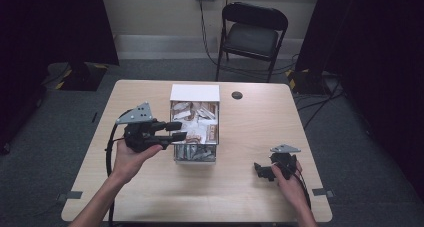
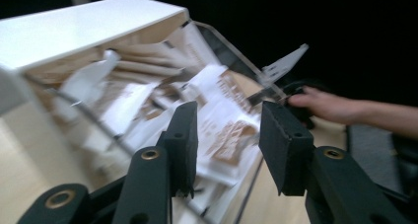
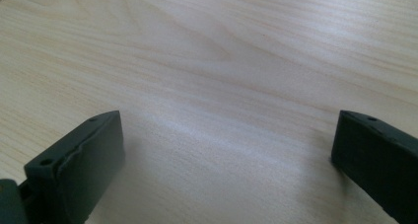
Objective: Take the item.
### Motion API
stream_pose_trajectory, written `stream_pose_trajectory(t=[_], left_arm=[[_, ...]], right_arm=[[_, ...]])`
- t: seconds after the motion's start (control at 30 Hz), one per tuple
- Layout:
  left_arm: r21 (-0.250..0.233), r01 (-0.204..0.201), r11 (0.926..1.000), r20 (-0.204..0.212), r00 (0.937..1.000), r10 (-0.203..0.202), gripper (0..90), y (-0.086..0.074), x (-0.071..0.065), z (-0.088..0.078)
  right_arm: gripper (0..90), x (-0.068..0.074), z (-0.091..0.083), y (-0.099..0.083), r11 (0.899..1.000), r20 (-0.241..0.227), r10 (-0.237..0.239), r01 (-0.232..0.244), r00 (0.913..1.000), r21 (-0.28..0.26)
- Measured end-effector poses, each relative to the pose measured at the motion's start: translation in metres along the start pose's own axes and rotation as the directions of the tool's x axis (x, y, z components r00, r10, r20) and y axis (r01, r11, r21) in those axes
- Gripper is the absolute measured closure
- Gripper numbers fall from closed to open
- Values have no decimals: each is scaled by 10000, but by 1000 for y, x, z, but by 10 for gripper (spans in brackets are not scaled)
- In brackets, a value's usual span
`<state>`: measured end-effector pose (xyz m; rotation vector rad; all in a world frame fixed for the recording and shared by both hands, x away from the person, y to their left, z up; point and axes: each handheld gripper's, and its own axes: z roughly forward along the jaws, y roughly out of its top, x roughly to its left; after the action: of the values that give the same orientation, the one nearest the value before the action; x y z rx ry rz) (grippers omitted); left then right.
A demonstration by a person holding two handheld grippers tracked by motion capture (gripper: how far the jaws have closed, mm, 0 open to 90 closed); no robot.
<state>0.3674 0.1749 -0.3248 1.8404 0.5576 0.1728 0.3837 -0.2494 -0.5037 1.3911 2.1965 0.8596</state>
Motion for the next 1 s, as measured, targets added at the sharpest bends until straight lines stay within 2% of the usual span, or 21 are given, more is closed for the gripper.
stream_pose_trajectory(t=[0.07, 0.1, 0.17, 0.23, 0.37, 0.43, 0.5, 0.53, 0.6, 0.87, 1.0], left_arm=[[181, -166, 9997, -16, 9999, 166, 598, 0, -1, 5], [227, -148, 9996, 101, 9998, 145, 608, 0, -1, 7], [342, -212, 9992, -55, 9998, 214, 613, -1, -2, 10], [474, -246, 9986, 79, 9997, 243, 616, -1, -1, 14], [541, -256, 9982, 32, 9997, 254, 625, -1, -1, 19], [856, -404, 9955, -247, 9988, 426, 645, -1, -1, 23], [953, -388, 9947, -145, 9991, 404, 648, -3, 1, 27], [1073, -470, 9931, -194, 9986, 494, 648, -3, 1, 28], [1161, -651, 9911, -33, 9978, 659, 661, -3, 0, 31], [1630, -909, 9824, -229, 9951, 959, 663, 0, -2, 34], [1862, -1016, 9773, -310, 9935, 1092, 704, 0, -2, 34]], right_arm=[[0, 0, 0, 0, 10000, -8, -23, 23, 10000, 1], [0, 0, 0, 0, 10000, -28, -48, 48, 10000, 4], [0, 0, -1, -1, 10000, -27, -54, 54, 10000, 2], [0, 0, -1, -1, 10000, -30, -47, 47, 10000, 5], [0, 0, -1, -1, 10000, -33, -53, 53, 10000, 4], [0, 0, -1, -1, 10000, -35, -54, 54, 10000, 3], [0, 1, -1, -1, 10000, -35, -55, 55, 10000, 2], [0, 1, -1, -1, 10000, -37, -51, 51, 10000, 4], [0, 1, -1, -1, 10000, -44, -55, 55, 10000, -4], [0, 1, -1, -1, 10000, -50, -69, 69, 10000, -3], [0, 1, -1, -1, 10000, -50, -86, 86, 10000, -4]])
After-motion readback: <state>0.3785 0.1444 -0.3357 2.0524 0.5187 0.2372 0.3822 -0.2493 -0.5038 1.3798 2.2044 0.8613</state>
